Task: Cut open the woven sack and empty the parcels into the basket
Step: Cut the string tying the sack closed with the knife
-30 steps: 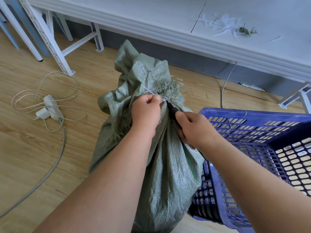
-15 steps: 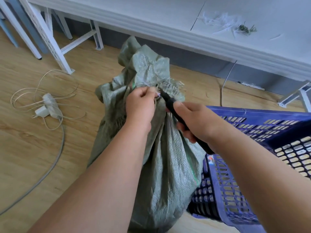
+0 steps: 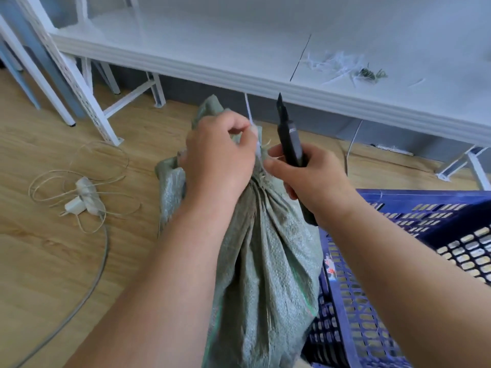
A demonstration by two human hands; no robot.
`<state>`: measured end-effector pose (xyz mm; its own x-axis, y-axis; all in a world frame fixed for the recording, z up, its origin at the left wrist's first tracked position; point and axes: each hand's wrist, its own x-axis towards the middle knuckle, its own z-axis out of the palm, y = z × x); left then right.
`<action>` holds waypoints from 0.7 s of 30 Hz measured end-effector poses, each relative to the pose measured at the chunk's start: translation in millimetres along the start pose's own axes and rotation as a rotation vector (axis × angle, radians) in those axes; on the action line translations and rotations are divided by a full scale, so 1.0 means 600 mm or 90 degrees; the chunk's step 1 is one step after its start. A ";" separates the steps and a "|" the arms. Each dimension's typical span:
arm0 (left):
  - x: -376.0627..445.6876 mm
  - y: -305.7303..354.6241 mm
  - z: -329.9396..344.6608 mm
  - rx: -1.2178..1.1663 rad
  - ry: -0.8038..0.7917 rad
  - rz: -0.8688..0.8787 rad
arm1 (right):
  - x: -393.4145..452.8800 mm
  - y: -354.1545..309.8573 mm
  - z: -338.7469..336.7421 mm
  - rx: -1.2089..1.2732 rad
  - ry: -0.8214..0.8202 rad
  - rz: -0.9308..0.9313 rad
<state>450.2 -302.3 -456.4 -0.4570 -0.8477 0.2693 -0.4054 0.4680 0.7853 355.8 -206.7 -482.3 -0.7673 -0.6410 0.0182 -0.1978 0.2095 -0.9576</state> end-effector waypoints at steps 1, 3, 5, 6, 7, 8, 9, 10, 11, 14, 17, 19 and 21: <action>0.004 0.016 -0.003 -0.004 -0.010 0.017 | 0.004 -0.012 -0.005 0.035 0.003 -0.001; 0.026 0.048 -0.014 -0.026 -0.016 0.043 | 0.013 -0.040 -0.021 0.071 -0.006 -0.005; 0.056 0.087 -0.029 -0.086 -0.031 0.070 | 0.020 -0.069 -0.040 0.104 -0.039 0.000; 0.071 0.104 -0.033 -0.127 -0.049 0.077 | 0.022 -0.081 -0.049 0.124 -0.052 0.006; 0.085 0.120 -0.033 -0.169 -0.073 0.074 | 0.024 -0.090 -0.057 0.143 -0.054 0.008; 0.096 0.133 -0.028 -0.203 -0.097 0.065 | 0.027 -0.098 -0.066 0.162 -0.047 0.005; 0.105 0.144 -0.021 -0.225 -0.118 0.054 | 0.030 -0.103 -0.075 0.183 -0.033 0.001; 0.111 0.154 -0.012 -0.236 -0.132 0.042 | 0.034 -0.106 -0.086 0.204 -0.017 0.002; 0.116 0.163 -0.001 -0.242 -0.145 0.028 | 0.038 -0.107 -0.098 0.222 0.000 0.010; 0.123 0.190 0.030 -0.256 -0.193 0.003 | 0.053 -0.106 -0.142 0.263 0.064 0.054; 0.140 0.214 0.057 -0.092 -0.115 0.021 | 0.067 -0.104 -0.195 0.294 0.127 0.082; 0.143 0.244 0.064 0.095 0.000 0.052 | 0.069 -0.106 -0.229 0.308 0.156 0.087; 0.136 0.285 0.078 0.189 -0.010 0.122 | 0.067 -0.110 -0.257 0.324 0.176 0.077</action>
<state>306.9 -279.9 -326.3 -0.5580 -0.7346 0.3860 -0.5230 0.6725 0.5237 243.9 -132.1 -373.8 -0.9099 -0.4045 -0.0915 0.1665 -0.1543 -0.9739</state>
